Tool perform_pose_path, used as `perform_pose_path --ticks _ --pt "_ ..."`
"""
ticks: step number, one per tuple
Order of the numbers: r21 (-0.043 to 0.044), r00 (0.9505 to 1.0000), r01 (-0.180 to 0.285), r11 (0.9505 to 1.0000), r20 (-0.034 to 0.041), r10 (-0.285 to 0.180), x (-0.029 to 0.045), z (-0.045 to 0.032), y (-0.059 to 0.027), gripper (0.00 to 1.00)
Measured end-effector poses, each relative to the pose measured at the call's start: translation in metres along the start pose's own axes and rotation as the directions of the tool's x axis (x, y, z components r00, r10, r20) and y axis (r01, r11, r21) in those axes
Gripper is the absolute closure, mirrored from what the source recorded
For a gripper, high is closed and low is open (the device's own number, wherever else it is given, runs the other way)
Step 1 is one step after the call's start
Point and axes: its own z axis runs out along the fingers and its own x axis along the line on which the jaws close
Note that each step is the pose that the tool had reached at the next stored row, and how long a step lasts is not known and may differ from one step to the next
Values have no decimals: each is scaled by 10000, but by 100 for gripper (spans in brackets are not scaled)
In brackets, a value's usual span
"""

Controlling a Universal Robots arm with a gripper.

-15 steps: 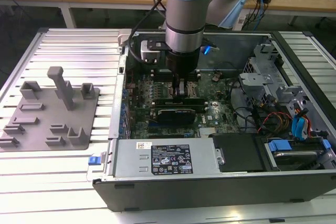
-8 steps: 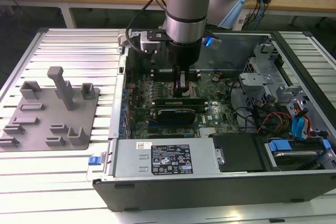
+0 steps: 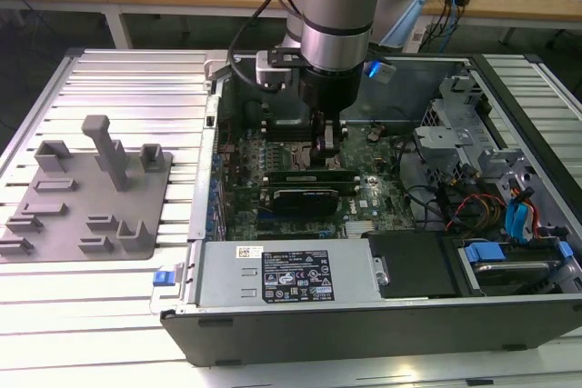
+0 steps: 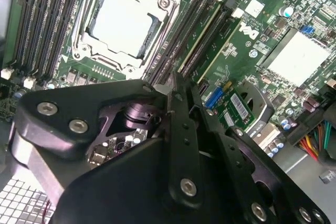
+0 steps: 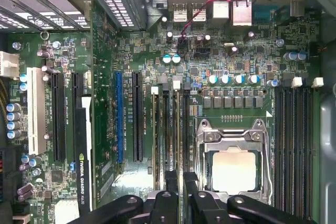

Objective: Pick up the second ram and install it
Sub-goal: 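Insert the second ram into the second slot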

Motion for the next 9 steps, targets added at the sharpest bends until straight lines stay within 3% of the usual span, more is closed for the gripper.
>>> perform_pose_path --ticks 3,4,5,6,9 --pt "0 10000 0 10000 0 0 0 0 -1 92" --pt "0 10000 1 10000 23 -1 0 0 -1 92" --pt "-1 9999 2 10000 119 -2 0 1 -2 92" --pt "-2 9999 1 10000 167 -1 0 0 -1 92" --pt "-2 9998 -2 10000 176 2 0 0 -1 92"
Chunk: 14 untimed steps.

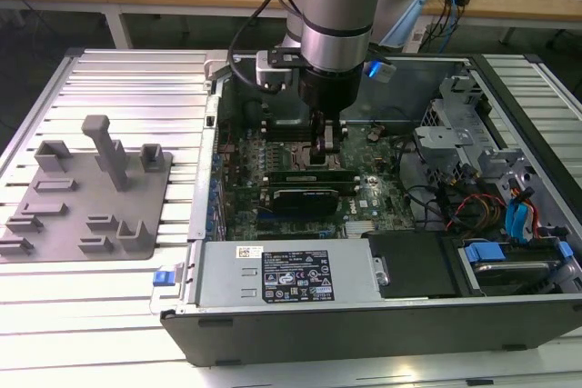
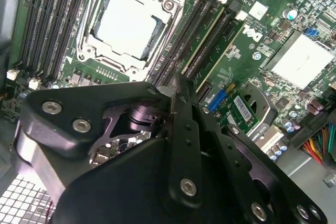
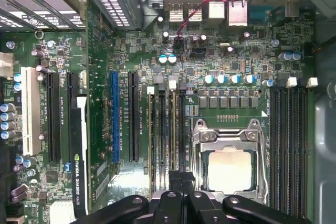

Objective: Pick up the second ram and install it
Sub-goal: 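Insert the second ram into the second slot, then press down the second ram until it locks into place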

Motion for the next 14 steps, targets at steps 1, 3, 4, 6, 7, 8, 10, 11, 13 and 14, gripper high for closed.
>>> perform_pose_path --ticks 1,3,4,6,7,8,10,11,13,14 --pt "0 10000 0 10000 4 0 0 0 0 92" --pt "0 10000 0 10000 10 0 0 0 0 92" --pt "0 10000 1 10000 10 -1 0 0 0 92" --pt "0 10000 0 10000 16 0 0 0 0 92" --pt "0 10000 0 10000 20 0 0 0 0 92" --pt "0 10000 0 10000 24 0 0 0 0 92" --pt "-1 10000 0 10000 29 0 0 0 0 92" --pt "-1 10000 2 10000 29 -2 0 0 -4 92" --pt "-7 10000 0 10000 28 0 1 0 -20 92" --pt "-19 10000 0 10000 28 0 0 0 -51 92"
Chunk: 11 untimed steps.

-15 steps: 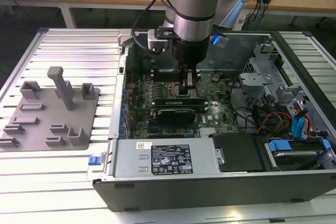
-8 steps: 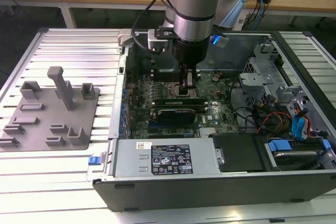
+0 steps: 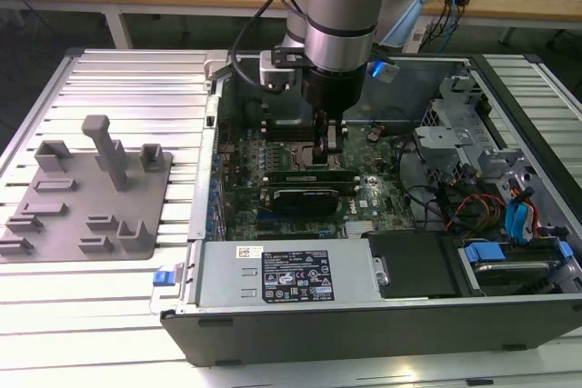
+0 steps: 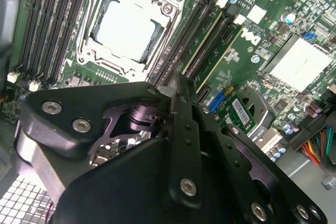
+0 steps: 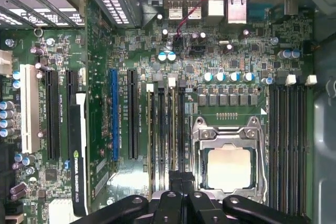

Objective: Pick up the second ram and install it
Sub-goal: 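Press down the second ram until it locks into place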

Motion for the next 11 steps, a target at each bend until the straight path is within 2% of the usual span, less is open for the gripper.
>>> perform_pose_path --ticks 5,9,11 --pt "-17 10000 0 10000 0 0 -2 1 -119 92" --pt "-110 10000 0 9999 -3 0 -4 4 -274 92" --pt "-135 10000 1 9999 -2 -1 -5 6 -317 92"
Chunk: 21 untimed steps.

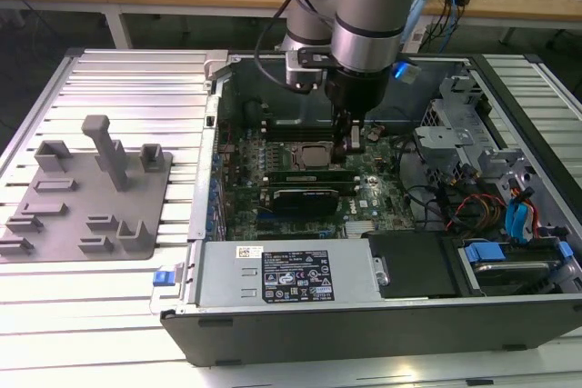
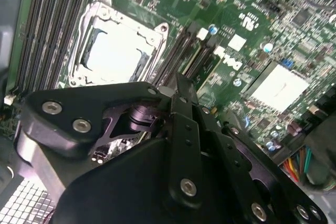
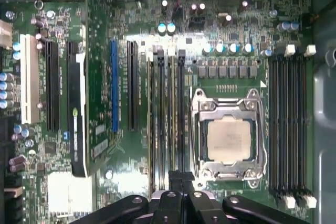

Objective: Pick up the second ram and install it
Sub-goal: 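Press down the second ram until it locks into place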

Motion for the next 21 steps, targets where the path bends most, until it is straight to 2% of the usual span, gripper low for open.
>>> perform_pose_path --ticks 5,7,10,21 --pt "-44 10000 -1 10000 0 1 -2 6 -147 92" --pt "-44 10000 0 10000 1 0 -2 19 -159 92" --pt "6 10000 1 10000 0 -1 -2 96 -163 92" --pt "31 10000 -2 10000 1 2 -3 150 -191 92"
